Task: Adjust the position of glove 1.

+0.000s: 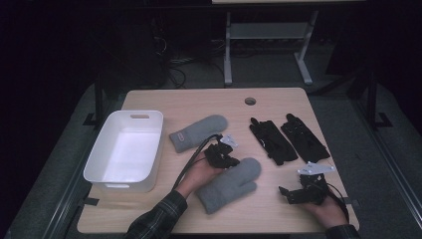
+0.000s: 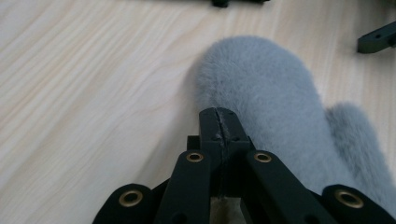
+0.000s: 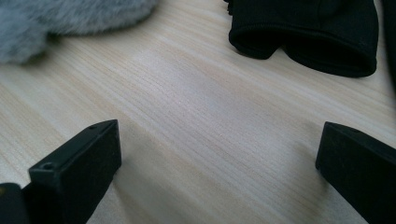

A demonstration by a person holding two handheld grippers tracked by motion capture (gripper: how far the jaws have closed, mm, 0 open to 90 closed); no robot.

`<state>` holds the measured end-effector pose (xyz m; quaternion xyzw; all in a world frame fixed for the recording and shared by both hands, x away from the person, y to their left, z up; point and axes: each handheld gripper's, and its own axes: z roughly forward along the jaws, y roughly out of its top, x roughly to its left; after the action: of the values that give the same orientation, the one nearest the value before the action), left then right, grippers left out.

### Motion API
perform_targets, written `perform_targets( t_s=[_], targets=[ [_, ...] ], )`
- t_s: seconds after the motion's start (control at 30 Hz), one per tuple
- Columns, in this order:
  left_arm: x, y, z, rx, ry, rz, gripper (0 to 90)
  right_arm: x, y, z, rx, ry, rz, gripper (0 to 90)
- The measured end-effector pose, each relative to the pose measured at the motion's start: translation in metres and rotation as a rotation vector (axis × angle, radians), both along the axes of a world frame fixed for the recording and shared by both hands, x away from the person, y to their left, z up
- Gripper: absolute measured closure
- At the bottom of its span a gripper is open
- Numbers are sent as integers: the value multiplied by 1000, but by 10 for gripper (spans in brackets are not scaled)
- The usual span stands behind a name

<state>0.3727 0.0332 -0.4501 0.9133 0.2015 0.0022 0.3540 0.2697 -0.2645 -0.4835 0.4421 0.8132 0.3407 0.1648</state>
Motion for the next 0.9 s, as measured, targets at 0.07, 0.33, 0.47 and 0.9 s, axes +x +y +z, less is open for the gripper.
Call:
perform_targets(
  t_s=[0.07, 0.33, 0.47, 0.9],
  targets=[
    [-3, -6, -1, -3, 1, -14, 894, 0, 0, 0, 0, -1, 0, 1],
    [-14, -25, -3, 2, 9, -72, 894, 0, 0, 0, 0, 0, 0, 1],
    [-17, -27, -2, 8, 4, -86, 894, 0, 0, 0, 0, 1, 0, 1],
    [11, 15, 20, -2, -70, 43, 655, 0, 0, 0, 0, 0, 0, 1]
  ],
)
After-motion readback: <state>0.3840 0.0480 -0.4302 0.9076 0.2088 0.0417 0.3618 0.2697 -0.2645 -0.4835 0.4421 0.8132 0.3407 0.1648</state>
